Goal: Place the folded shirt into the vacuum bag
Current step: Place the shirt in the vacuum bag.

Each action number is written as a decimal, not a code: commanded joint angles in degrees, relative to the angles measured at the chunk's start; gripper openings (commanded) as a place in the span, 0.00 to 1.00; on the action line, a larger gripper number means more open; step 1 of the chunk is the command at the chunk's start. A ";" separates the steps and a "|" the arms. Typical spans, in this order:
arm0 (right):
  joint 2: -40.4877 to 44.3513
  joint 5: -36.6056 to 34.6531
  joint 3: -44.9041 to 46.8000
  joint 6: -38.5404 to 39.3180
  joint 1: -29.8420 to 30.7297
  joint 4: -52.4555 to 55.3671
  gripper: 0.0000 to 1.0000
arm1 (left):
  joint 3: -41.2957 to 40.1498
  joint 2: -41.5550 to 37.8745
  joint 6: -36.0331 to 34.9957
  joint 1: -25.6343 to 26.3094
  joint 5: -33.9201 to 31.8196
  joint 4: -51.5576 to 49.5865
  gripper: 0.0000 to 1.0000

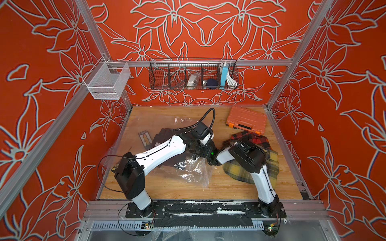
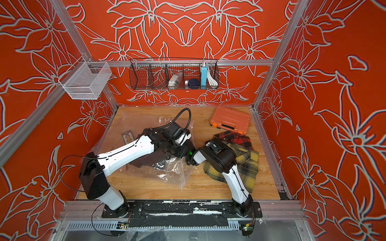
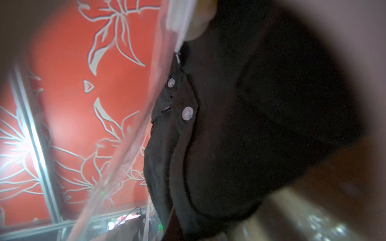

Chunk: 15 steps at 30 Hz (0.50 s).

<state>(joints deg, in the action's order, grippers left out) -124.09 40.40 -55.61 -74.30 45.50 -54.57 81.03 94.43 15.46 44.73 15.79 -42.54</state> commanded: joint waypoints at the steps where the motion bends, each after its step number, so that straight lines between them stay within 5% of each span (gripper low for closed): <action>1: 4.45 -4.74 3.63 0.49 1.30 -1.85 0.00 | 5.54 0.77 -0.26 4.86 15.23 14.84 0.00; 9: 8.21 -11.59 13.21 -1.78 -1.50 -7.58 0.00 | 11.36 3.97 -1.34 6.73 16.04 13.77 0.00; 15: 9.31 -10.20 19.13 -2.79 -4.34 -11.63 0.00 | 11.94 1.12 -4.48 5.50 10.67 8.65 0.00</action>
<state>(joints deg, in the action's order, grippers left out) -115.07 31.90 -38.89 -76.09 41.10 -64.18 90.06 98.96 13.67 49.45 22.02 -43.97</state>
